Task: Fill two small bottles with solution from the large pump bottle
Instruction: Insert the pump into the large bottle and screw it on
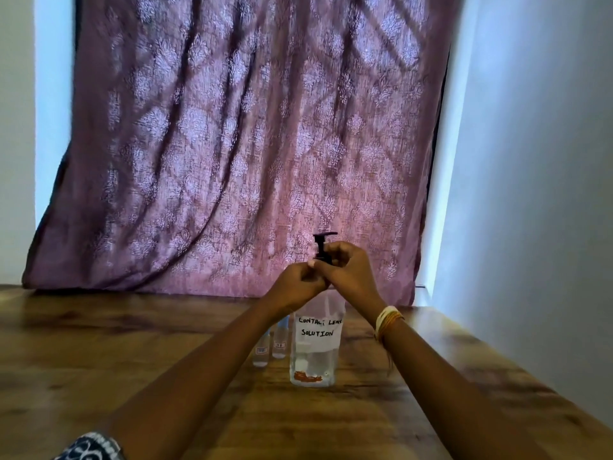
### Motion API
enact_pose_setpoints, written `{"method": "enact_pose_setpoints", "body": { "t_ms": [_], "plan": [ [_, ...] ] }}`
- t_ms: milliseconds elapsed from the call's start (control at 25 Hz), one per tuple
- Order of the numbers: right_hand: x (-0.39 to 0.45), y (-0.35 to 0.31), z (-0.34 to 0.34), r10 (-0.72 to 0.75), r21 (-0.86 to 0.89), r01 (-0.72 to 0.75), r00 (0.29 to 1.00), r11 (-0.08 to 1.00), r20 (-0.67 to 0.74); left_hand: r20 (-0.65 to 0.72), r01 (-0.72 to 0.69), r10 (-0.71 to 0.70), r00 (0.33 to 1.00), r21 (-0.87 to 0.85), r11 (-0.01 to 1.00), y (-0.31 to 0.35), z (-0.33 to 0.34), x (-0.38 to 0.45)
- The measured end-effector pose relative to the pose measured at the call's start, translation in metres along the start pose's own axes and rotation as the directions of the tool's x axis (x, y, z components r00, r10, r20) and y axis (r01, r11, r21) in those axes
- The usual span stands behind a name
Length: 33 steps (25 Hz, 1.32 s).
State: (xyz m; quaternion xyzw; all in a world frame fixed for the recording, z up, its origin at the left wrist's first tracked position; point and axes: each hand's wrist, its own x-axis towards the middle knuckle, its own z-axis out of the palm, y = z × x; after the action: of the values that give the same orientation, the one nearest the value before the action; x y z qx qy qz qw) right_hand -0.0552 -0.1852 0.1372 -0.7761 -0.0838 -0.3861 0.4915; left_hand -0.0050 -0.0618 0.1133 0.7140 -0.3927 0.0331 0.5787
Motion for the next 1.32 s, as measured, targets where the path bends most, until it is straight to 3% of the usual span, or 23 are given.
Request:
{"method": "enact_pose_setpoints", "body": {
  "t_ms": [120, 360, 440, 560, 640, 760, 880, 960, 1080, 1320],
  "plan": [
    [-0.005, 0.011, 0.004, 0.052, 0.04, -0.049, 0.997, 0.998, -0.064, -0.035, 0.085, -0.087, 0.996, -0.036, 0.996, -0.016, 0.006, -0.007],
    [0.002, 0.018, 0.015, 0.113, 0.107, -0.104, 0.99, 0.989, -0.081, -0.049, -0.021, 0.018, 0.999, -0.048, 0.999, -0.028, 0.01, -0.013],
    [0.002, 0.022, 0.015, 0.089, 0.23, -0.083, 0.996, 0.97, -0.019, -0.078, -0.059, 0.054, 0.996, -0.058, 0.997, -0.035, 0.011, -0.012],
    [0.002, 0.026, 0.001, -0.002, 0.519, -0.073, 0.99, 0.852, 0.144, -0.131, -0.082, 0.071, 0.989, -0.087, 0.993, -0.041, 0.012, -0.011],
    [0.0, 0.021, -0.007, -0.026, 0.45, -0.06, 0.983, 0.891, 0.183, -0.139, -0.101, 0.088, 0.986, -0.086, 0.991, -0.042, 0.014, -0.012],
    [-0.003, 0.017, -0.002, 0.005, 0.276, -0.015, 0.999, 0.961, 0.036, -0.144, -0.104, 0.091, 0.985, -0.083, 0.991, -0.041, 0.015, -0.013],
    [-0.008, 0.016, 0.011, 0.037, 0.249, -0.03, 0.999, 0.968, -0.022, -0.161, -0.118, 0.104, 0.981, -0.085, 0.989, -0.04, 0.017, -0.019],
    [-0.007, 0.019, 0.009, 0.033, 0.265, -0.043, 0.998, 0.963, 0.045, -0.168, -0.114, 0.093, 0.981, -0.116, 0.987, -0.039, 0.018, -0.021],
    [-0.005, 0.021, -0.003, 0.011, 0.439, -0.107, 0.976, 0.892, 0.216, -0.17, -0.101, 0.075, 0.983, -0.151, 0.983, -0.037, 0.018, -0.022],
    [-0.007, 0.021, -0.002, 0.028, 0.41, -0.08, 0.991, 0.909, 0.131, -0.186, -0.125, 0.085, 0.979, -0.219, 0.968, -0.036, 0.019, -0.023]
  ]
}}
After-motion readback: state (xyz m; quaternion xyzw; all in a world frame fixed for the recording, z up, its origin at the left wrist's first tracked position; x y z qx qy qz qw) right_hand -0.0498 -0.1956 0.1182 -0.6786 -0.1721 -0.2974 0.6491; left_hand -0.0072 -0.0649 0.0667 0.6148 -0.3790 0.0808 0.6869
